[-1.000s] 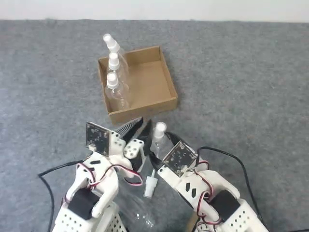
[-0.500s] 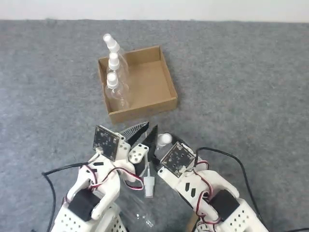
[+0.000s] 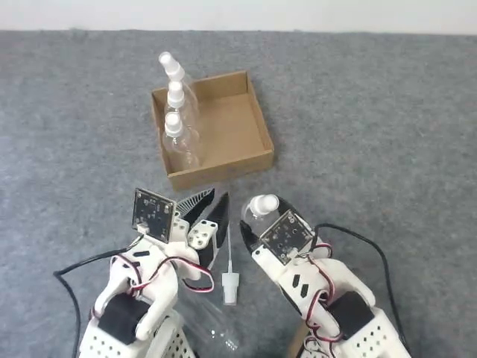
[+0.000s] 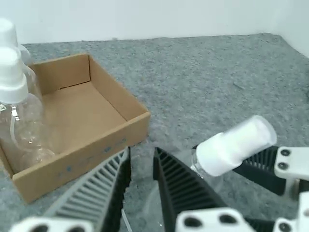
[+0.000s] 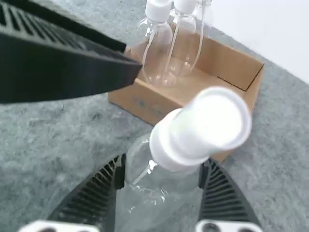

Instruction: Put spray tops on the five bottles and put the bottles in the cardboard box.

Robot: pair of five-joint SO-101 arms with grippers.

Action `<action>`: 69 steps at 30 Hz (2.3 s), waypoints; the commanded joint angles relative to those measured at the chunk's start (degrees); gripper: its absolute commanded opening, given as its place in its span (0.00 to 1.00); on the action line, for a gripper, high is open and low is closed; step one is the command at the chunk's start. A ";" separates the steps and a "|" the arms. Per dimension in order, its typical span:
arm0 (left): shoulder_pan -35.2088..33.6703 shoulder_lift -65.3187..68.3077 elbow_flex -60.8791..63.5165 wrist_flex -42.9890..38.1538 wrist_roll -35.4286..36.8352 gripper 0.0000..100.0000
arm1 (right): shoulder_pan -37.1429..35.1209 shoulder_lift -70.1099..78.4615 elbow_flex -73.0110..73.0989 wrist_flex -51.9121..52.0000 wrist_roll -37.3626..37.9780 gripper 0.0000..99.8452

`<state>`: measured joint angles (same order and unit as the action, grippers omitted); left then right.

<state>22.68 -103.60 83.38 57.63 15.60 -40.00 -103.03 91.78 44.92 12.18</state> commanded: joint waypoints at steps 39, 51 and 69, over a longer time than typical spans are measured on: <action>-25.49 -0.97 9.27 1.58 -1.14 0.01 | 4.09 -1.01 -1.14 -4.26 0.44 0.11; -25.58 -0.97 9.36 1.76 -1.14 0.01 | 9.36 -0.84 -13.45 -4.09 -0.79 0.04; -35.43 -0.97 6.55 1.41 2.64 0.01 | 7.43 5.32 -27.43 -6.29 1.05 0.04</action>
<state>-12.13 -103.60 93.14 60.97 17.27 -31.38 -103.03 69.89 41.49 12.09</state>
